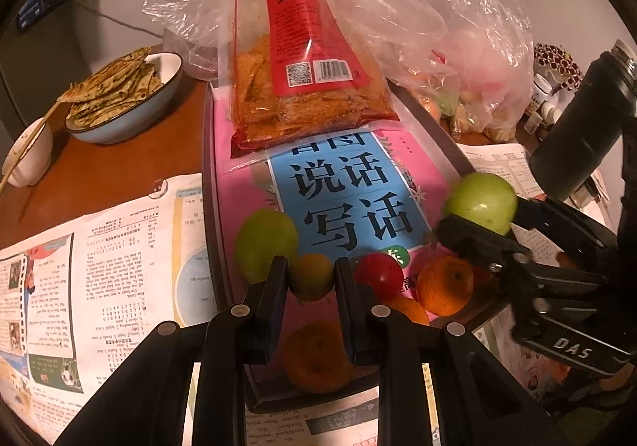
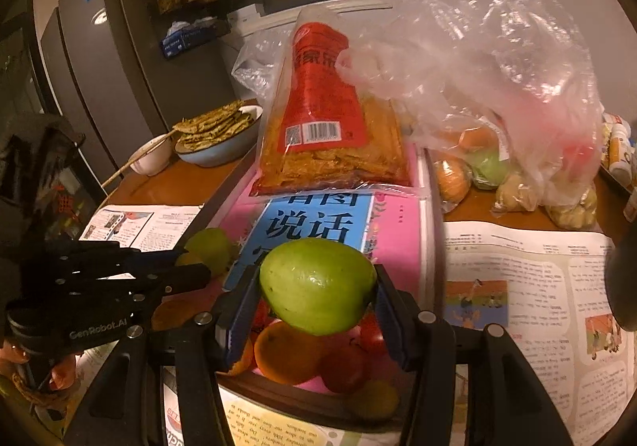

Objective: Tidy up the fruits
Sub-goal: 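Lower and release the kiwi on the book with the left tool while the right tool releases the apple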

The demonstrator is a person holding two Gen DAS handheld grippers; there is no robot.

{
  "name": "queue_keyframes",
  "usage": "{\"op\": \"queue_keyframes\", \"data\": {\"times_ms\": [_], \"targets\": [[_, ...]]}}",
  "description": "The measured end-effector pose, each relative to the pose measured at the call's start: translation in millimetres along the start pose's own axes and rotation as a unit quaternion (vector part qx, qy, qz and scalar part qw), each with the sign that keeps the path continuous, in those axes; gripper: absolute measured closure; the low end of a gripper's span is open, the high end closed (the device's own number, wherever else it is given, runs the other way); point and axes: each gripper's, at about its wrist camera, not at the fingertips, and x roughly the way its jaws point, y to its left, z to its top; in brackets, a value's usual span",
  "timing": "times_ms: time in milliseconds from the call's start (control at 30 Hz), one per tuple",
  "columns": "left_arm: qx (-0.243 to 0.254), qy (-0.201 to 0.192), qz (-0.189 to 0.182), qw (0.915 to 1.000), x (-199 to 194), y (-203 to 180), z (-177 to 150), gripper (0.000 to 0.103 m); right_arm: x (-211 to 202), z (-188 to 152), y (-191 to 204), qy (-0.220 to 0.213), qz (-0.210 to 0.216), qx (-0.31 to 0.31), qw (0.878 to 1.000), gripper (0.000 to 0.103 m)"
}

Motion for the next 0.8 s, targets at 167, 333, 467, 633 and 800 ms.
{"op": "queue_keyframes", "data": {"times_ms": [167, 333, 467, 633, 800], "targets": [[0.010, 0.005, -0.004, 0.9999, 2.0, -6.0, -2.4, 0.079, 14.9, 4.6, 2.7, 0.012, 0.005, -0.011, 1.000, 0.048], [0.020, 0.012, -0.007, 0.9997, 5.4, -11.4, -3.7, 0.079, 23.2, 3.7, 1.9, 0.022, 0.005, -0.017, 1.000, 0.048], [0.020, 0.017, -0.005, 0.9996, 7.6, -11.1, -4.9, 0.079, 31.0, 0.8, 1.0, 0.035, 0.007, -0.019, 0.999, 0.048], [0.016, 0.023, -0.004, 0.9996, 11.0, -8.2, -7.9, 0.079, 38.8, -3.3, 2.8, 0.048, 0.004, -0.028, 0.998, 0.048], [0.012, 0.020, -0.011, 0.9997, 11.4, -5.0, -10.0, 0.079, 38.0, -5.0, 5.7, 0.045, -0.004, -0.030, 0.999, 0.048]]}}
